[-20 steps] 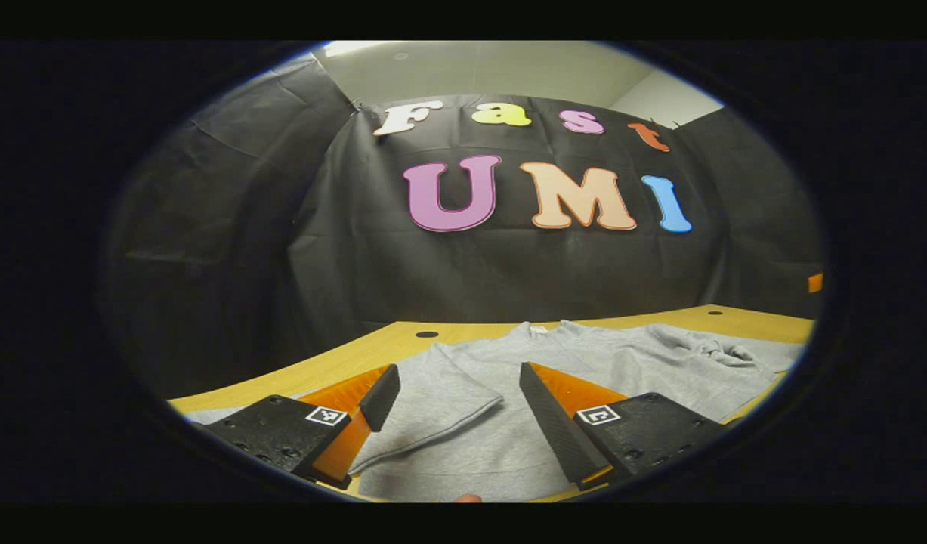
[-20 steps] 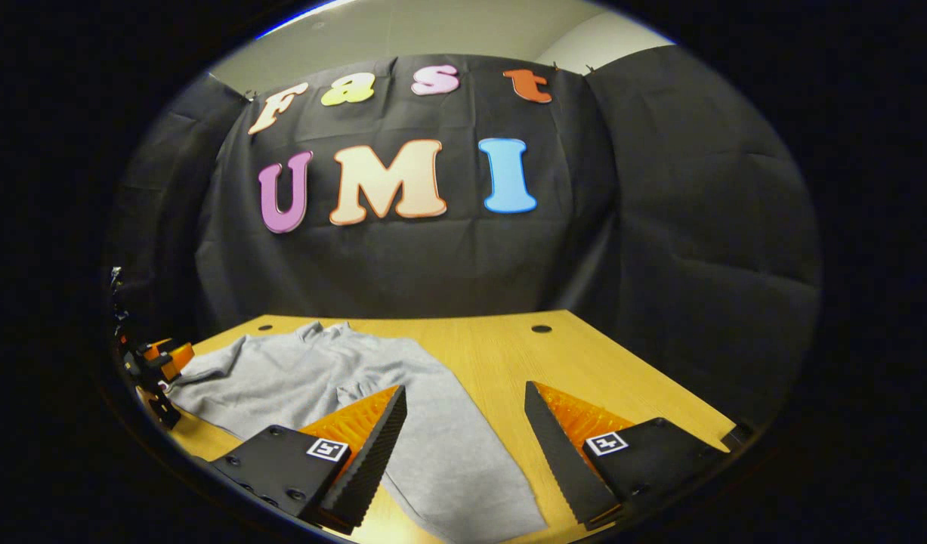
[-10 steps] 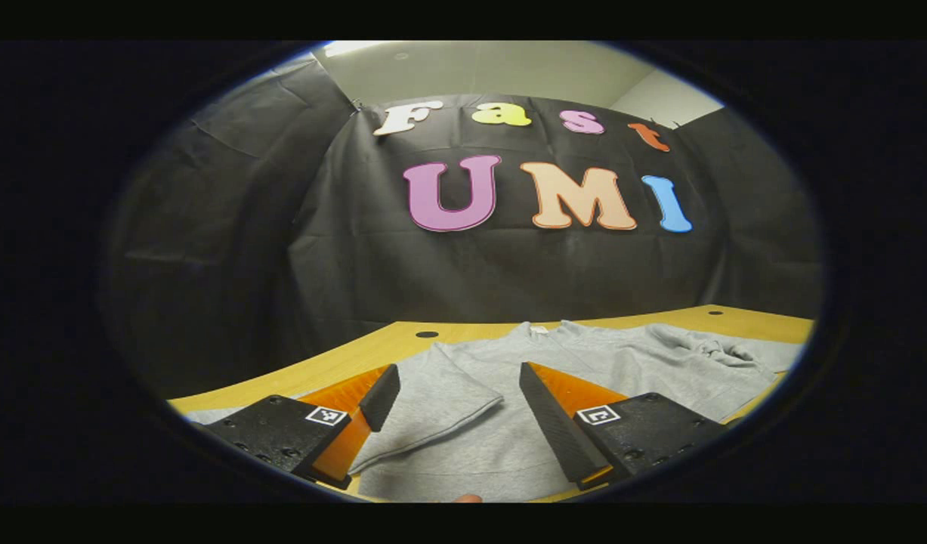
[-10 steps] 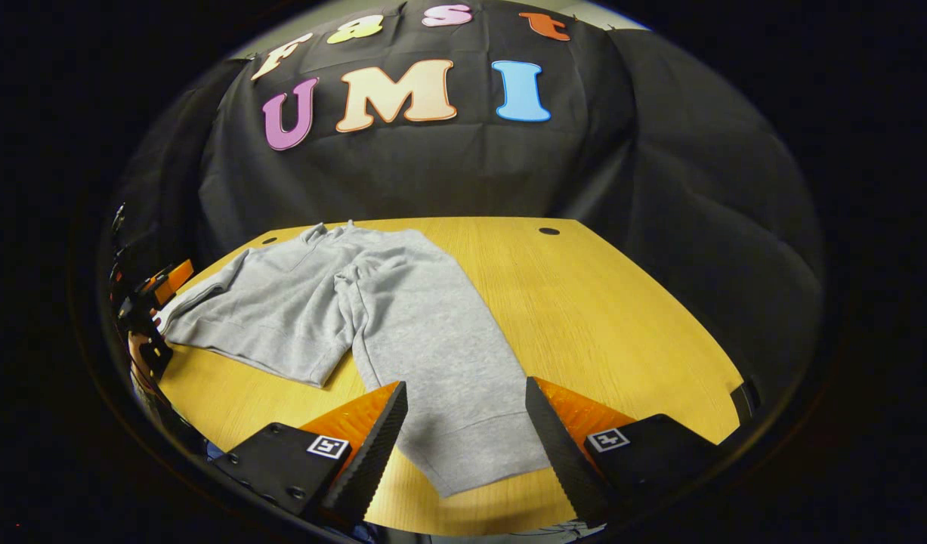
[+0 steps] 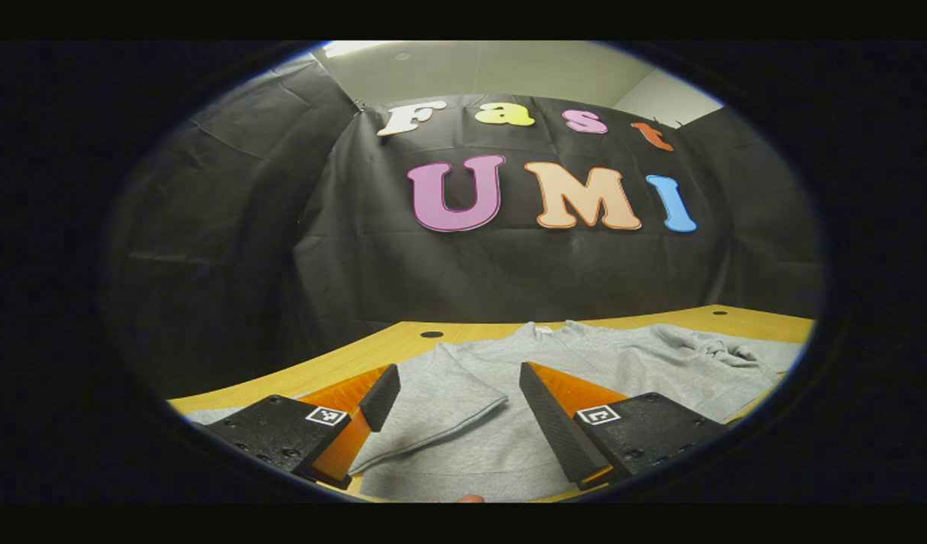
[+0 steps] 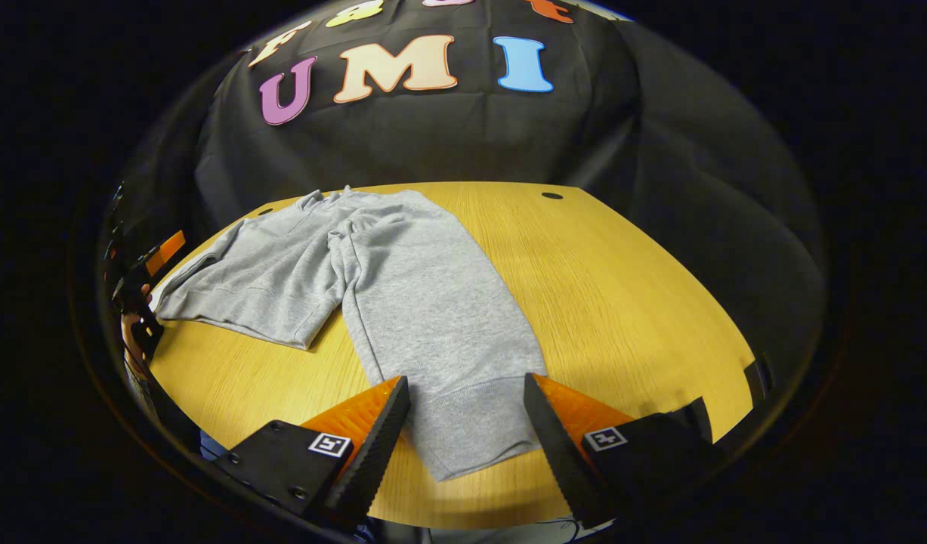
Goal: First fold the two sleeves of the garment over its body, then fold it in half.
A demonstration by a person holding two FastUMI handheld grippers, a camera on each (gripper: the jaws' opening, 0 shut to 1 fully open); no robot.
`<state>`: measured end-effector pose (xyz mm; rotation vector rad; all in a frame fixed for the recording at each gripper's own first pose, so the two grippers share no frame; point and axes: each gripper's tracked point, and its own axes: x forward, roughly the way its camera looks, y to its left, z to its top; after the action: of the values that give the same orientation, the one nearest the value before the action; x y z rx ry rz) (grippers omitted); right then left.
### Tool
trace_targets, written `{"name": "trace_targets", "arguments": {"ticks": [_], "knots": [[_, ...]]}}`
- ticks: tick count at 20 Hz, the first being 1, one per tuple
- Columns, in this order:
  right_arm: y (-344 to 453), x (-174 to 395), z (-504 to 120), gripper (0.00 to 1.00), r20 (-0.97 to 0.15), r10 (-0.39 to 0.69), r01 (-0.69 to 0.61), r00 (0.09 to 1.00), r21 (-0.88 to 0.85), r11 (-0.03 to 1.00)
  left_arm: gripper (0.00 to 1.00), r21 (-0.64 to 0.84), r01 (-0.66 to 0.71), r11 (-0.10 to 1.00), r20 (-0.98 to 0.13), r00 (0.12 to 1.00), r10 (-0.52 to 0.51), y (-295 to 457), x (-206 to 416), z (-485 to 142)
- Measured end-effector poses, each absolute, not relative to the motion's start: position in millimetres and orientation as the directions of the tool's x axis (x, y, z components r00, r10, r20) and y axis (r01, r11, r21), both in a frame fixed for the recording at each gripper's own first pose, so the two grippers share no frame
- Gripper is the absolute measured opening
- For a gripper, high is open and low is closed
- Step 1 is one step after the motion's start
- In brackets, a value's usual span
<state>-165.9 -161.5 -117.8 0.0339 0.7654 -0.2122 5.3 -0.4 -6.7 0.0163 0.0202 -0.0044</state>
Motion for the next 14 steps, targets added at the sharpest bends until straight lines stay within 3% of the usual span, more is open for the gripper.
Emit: {"name": "trace_targets", "arguments": {"ticks": [2, 3, 4, 6, 8, 14], "knots": [[-154.7, -166.0, -119.3, 0.88, -0.69, -0.158, 0.187, 0.707, -0.034, 0.982, 0.94, 0.016, 0.004, 1.0, -0.021, 1.0, -0.004, -0.6, 4.7, -6.7], [-148.9, -164.1, -120.2, 0.79, -0.686, -0.139, 0.167, 0.714, -0.027, 0.986, 0.94, 0.016, 0.004, 1.0, -0.02, 1.0, -0.004, -0.4, 4.8, -7.2], [-147.2, -163.8, -121.7, 0.57, -0.684, -0.14, 0.156, 0.716, -0.039, 0.987, 0.94, 0.016, 0.004, 1.0, -0.02, 1.0, -0.004, -0.7, 4.9, -6.8], [-138.0, -164.5, -121.5, 0.46, -0.69, -0.109, 0.132, 0.716, -0.02, 0.991, 0.94, 0.016, 0.004, 1.0, -0.02, 1.0, -0.004, -0.6, 4.9, -7.6], [-136.2, -164.3, -120.8, 0.27, -0.696, -0.104, 0.135, 0.711, -0.01, 0.991, 0.94, 0.016, 0.004, 1.0, -0.02, 1.0, -0.004, -0.7, 4.9, -7.2], [-134.7, -162.9, -120.1, 0.11, -0.701, -0.102, 0.135, 0.706, -0.008, 0.991, 0.94, 0.016, 0.005, 1.0, -0.019, 1.0, -0.005, -1.1, 4.8, -7.6]]}}
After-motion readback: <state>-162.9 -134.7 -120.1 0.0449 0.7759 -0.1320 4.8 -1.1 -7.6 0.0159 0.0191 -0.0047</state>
